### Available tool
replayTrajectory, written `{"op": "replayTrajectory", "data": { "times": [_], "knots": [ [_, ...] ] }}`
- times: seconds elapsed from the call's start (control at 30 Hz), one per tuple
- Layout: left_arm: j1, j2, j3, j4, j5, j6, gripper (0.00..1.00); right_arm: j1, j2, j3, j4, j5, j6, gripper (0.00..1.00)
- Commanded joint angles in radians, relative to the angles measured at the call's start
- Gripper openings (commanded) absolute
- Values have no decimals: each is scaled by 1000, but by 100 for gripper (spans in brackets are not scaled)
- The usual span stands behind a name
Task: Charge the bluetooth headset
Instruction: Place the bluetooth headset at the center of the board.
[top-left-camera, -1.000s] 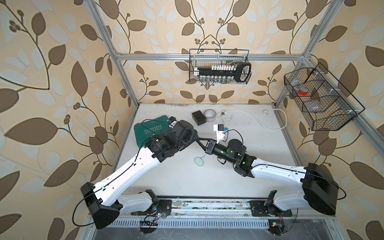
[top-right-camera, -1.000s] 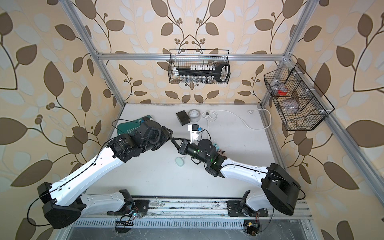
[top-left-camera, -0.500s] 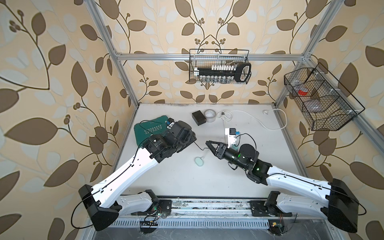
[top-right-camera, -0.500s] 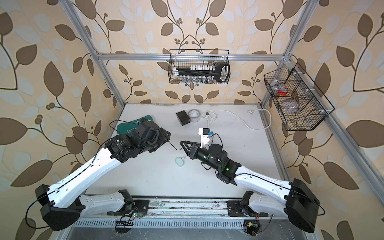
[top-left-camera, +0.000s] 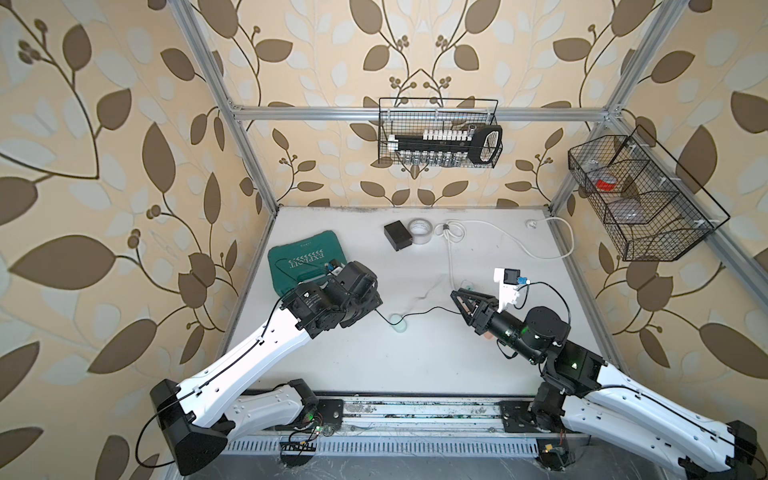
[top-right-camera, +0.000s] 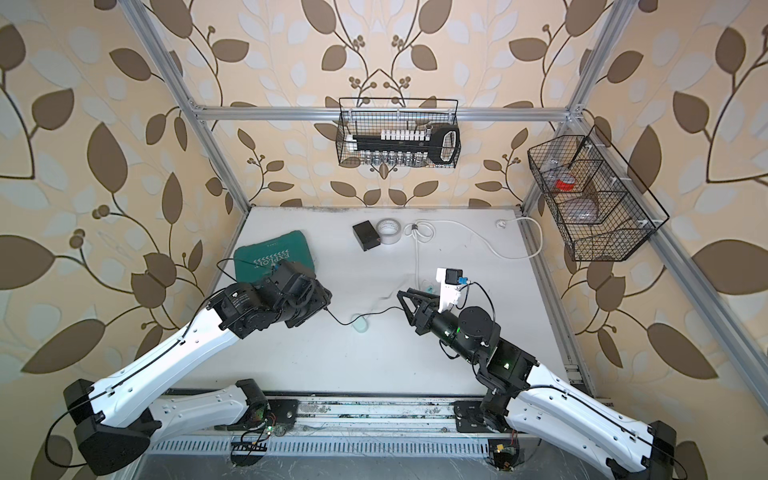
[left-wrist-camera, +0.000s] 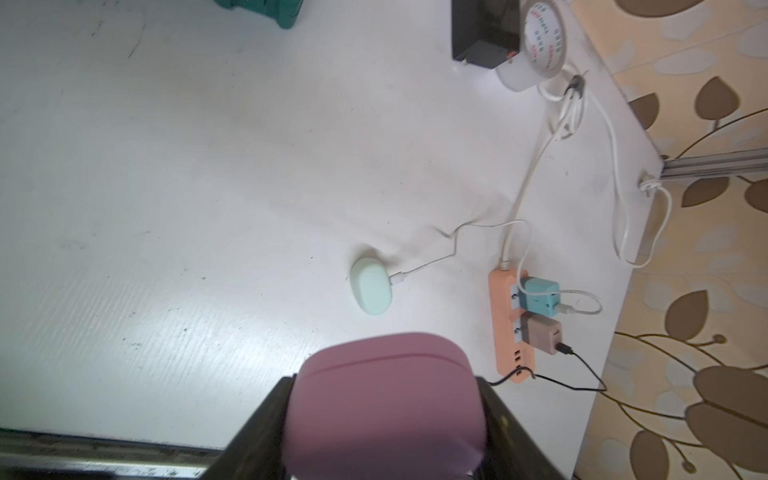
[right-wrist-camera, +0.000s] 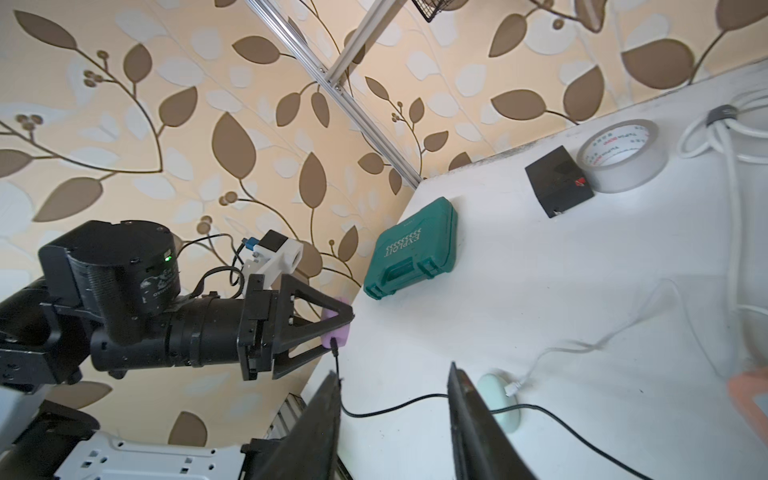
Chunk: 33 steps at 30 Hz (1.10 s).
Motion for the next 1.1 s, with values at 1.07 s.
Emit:
{"op": "replayTrajectory", "data": {
  "times": [1.07],
  "knots": [
    [19,491,-180,127,45,49,13,3,-66,-66,-140,89,-2,43]
  ]
}}
